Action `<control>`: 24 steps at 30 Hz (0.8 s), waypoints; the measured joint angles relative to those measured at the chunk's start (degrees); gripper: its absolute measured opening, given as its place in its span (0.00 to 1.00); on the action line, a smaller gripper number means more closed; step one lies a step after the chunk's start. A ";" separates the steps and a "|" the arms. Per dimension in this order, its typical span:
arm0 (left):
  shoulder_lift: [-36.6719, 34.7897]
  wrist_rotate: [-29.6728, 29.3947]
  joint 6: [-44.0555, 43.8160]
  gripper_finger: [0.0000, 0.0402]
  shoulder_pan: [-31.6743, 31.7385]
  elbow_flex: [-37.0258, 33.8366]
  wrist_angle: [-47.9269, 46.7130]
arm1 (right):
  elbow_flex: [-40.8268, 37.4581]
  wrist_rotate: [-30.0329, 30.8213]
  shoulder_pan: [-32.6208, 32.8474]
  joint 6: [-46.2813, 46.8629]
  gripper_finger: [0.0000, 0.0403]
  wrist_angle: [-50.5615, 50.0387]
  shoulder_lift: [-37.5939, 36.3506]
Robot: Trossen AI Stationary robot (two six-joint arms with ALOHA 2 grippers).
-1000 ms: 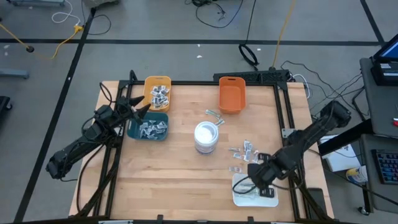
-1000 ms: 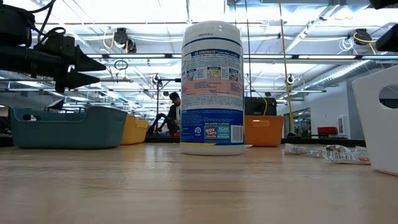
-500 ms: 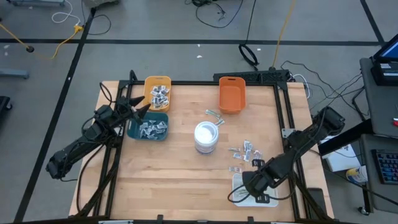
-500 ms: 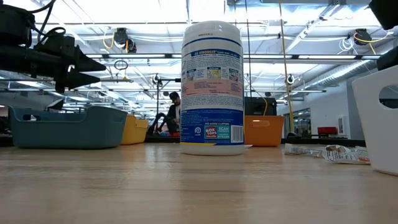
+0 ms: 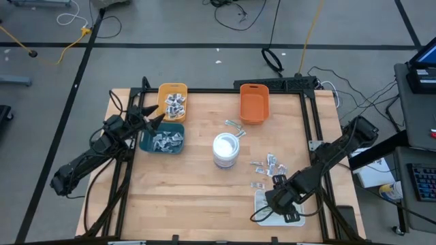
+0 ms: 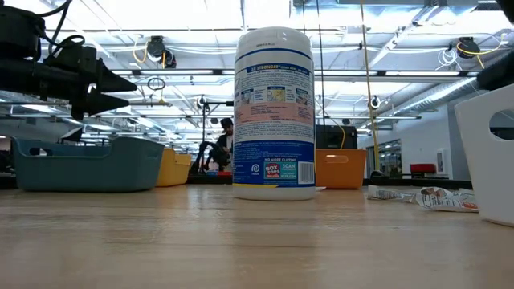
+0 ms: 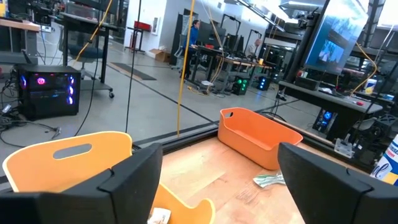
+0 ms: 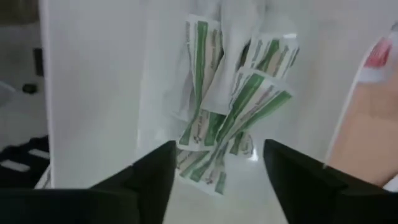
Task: Pick & Place First Aid Supplies
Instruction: Put the green bandage into the white bin
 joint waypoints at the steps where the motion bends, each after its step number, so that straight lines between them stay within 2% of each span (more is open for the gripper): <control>1: -0.02 0.00 0.00 0.80 0.01 0.00 0.00 | 0.00 -0.06 -0.49 -1.66 0.62 -0.06 -0.49; 6: -0.01 0.00 0.00 0.77 0.00 0.00 0.00 | 0.00 0.09 -3.95 -9.94 0.71 -3.17 -3.68; 12: -0.02 0.00 0.00 0.78 0.00 0.00 0.00 | 0.00 0.07 -10.90 -20.26 0.73 -10.89 -7.21; 18: 0.00 0.00 0.00 0.82 0.02 0.00 0.00 | 0.00 0.13 -23.78 -29.56 0.73 -17.72 -9.13; 24: 0.00 0.00 0.00 0.82 0.00 0.00 -0.02 | 1.37 0.37 -37.78 -45.74 0.73 -19.52 -9.17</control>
